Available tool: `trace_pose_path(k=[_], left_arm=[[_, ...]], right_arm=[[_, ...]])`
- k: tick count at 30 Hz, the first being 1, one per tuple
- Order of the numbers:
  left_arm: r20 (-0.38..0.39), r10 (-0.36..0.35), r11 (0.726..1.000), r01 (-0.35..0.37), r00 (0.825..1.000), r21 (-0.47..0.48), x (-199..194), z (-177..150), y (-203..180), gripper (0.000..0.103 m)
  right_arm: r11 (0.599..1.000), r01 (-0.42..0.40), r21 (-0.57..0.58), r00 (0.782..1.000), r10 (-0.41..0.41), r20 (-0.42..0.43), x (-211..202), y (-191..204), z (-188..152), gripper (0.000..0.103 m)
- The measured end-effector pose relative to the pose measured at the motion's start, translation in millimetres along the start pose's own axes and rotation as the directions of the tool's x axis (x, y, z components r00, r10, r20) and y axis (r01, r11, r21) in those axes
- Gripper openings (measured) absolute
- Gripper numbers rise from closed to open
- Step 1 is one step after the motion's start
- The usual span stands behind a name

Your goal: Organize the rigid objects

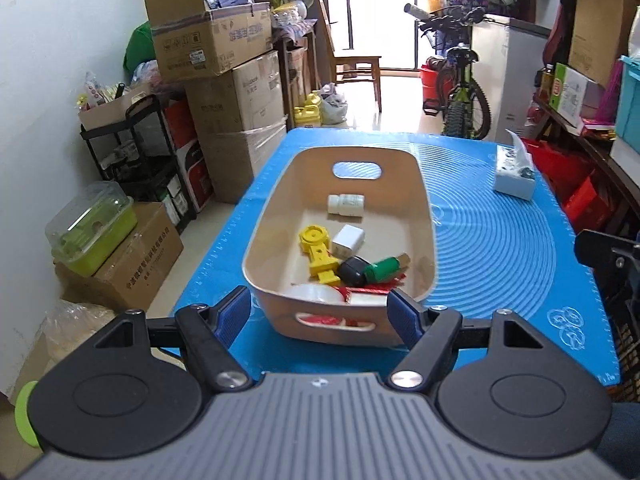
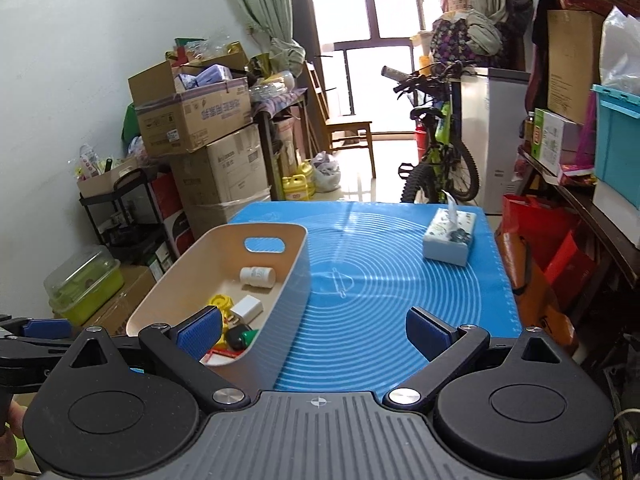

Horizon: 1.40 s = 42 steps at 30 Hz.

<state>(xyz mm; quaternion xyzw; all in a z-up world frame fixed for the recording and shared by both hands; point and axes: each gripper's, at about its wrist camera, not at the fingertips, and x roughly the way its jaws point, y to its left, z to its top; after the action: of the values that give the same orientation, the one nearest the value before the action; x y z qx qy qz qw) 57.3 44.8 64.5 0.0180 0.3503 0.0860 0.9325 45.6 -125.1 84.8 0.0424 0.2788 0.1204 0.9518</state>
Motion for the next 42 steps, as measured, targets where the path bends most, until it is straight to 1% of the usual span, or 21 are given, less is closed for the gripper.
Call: trace_pose_path(k=[4, 7, 11, 14, 18, 22, 24, 27, 33, 39, 42], left_arm=[[0.006, -0.01, 1.0, 0.01, 1.0, 0.015, -6.0, -13.5, -4.8, 0.076], [0.006, -0.023, 1.0, 0.023, 1.0, 0.017, -10.0, -24.9, -7.4, 0.076], [0.002, -0.033, 0.999, 0.033, 0.999, 0.028, -13.6, -38.3, -10.0, 0.076], [0.005, -0.043, 0.999, 0.043, 0.999, 0.019, -17.3, -48.3, -9.0, 0.076], [0.026, -0.041, 0.999, 0.04, 0.999, 0.036, -23.0, -60.1, -11.6, 0.076], [0.038, -0.05, 0.999, 0.05, 0.998, 0.02, -27.4, -69.7, -12.5, 0.076], [0.049, -0.052, 0.998, 0.051, 0.997, 0.029, -30.6, -74.6, -15.1, 0.076], [0.068, -0.052, 0.998, 0.049, 0.996, 0.042, -35.4, -77.5, -18.3, 0.076], [0.106, -0.055, 0.998, 0.052, 0.993, 0.023, -42.1, -82.8, -19.5, 0.076], [0.15, -0.055, 0.997, 0.047, 0.987, 0.059, -46.3, -88.0, -30.3, 0.076], [0.152, -0.06, 0.996, 0.05, 0.987, 0.069, -43.8, -90.7, -32.3, 0.076]], right_arm=[[1.0, 0.029, -0.004, 1.0, -0.029, -0.002, -10.9, 0.3, -14.9, 0.098], [0.999, 0.035, -0.003, 0.999, -0.035, -0.009, -18.5, 1.9, -25.9, 0.098], [0.999, 0.053, -0.007, 0.999, -0.053, 0.0, -30.2, 3.2, -41.2, 0.098], [0.998, 0.061, -0.006, 0.998, -0.061, 0.007, -39.0, 5.3, -51.0, 0.098], [0.998, 0.068, -0.001, 0.998, -0.068, 0.017, -47.9, 6.6, -62.8, 0.098], [0.997, 0.075, -0.003, 0.997, -0.075, 0.031, -55.0, 8.9, -74.3, 0.098], [0.997, 0.081, -0.002, 0.996, -0.081, 0.044, -59.0, 7.7, -80.8, 0.098], [0.996, 0.089, 0.011, 0.994, -0.089, 0.061, -66.0, 7.0, -87.3, 0.098], [0.994, 0.105, 0.017, 0.988, -0.106, 0.114, -78.7, 2.4, -97.8, 0.098], [0.995, 0.103, 0.012, 0.982, -0.103, 0.156, -85.8, 0.7, -104.2, 0.098], [0.994, 0.107, 0.003, 0.98, -0.106, 0.165, -85.3, 0.8, -108.6, 0.098]])
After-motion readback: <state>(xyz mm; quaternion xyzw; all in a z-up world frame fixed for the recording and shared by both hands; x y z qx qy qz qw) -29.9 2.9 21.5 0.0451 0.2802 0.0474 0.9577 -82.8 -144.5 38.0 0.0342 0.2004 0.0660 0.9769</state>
